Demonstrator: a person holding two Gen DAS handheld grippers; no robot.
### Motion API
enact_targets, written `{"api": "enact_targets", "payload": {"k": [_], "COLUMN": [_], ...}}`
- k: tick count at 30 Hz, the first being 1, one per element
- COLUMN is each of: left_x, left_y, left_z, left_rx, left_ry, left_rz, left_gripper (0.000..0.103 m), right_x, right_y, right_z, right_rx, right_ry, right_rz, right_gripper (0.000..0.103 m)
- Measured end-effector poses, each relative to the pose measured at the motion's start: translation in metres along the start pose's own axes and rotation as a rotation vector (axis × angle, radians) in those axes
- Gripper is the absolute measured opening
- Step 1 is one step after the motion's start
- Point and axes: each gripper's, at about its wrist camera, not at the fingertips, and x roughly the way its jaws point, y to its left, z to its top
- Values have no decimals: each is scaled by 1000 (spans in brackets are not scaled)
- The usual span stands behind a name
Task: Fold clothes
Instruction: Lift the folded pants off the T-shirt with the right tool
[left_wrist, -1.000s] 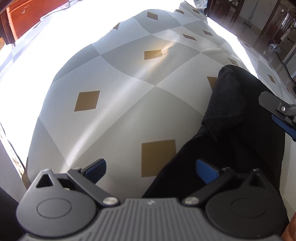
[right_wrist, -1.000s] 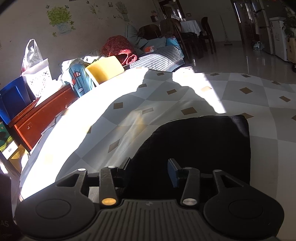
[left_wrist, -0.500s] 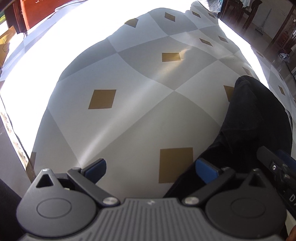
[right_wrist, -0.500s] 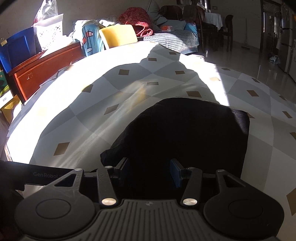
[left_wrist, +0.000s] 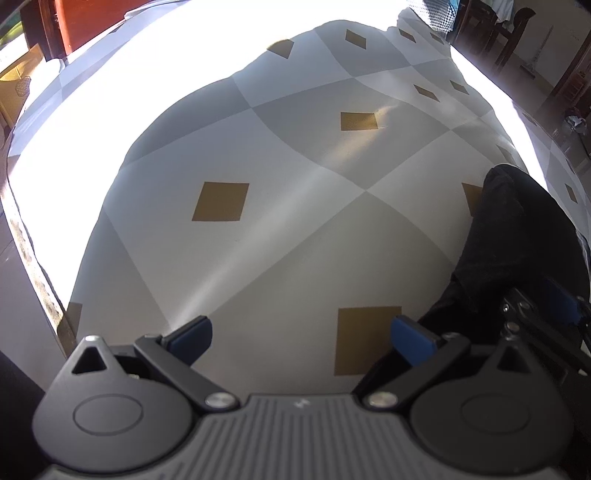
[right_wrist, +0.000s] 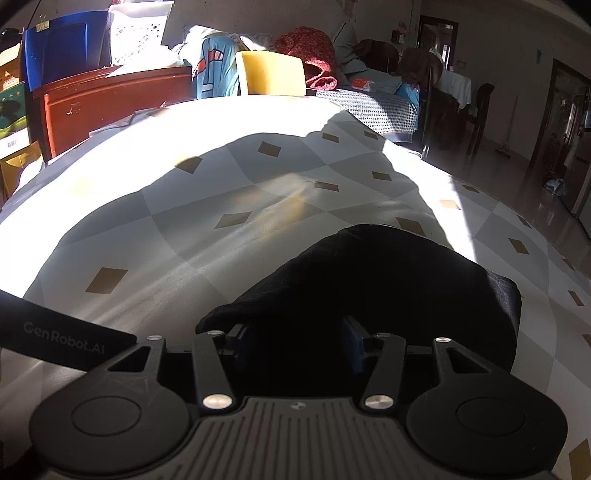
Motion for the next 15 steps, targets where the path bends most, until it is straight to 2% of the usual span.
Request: {"api": "enact_targets", "payload": {"k": [1,5,8,11,15], "left_x": [0,-1,-2,-2,-2], "left_y": [0,-2,-3,-6,-12], "left_z": [0,2,4,5,4], "left_rx": [-2,0,-2,-1,0], "left_ry": [-1,-17,-28,-27,-26], "left_rz": [0,4,1,-6,-20], "left_gripper": [103,103,103,103,103], "right_x": [0,0,-8,-21,-44], "right_y": [-1,-11,-23,-38,-53], "right_z": [0,2,2,4,11], "right_rx": [18,102,169,240,262], "right_ry": [-2,-4,-26,-65,-142], "right_rz": [0,-41,-94,-152,-270], "right_gripper": [45,16,11,10,10]}}
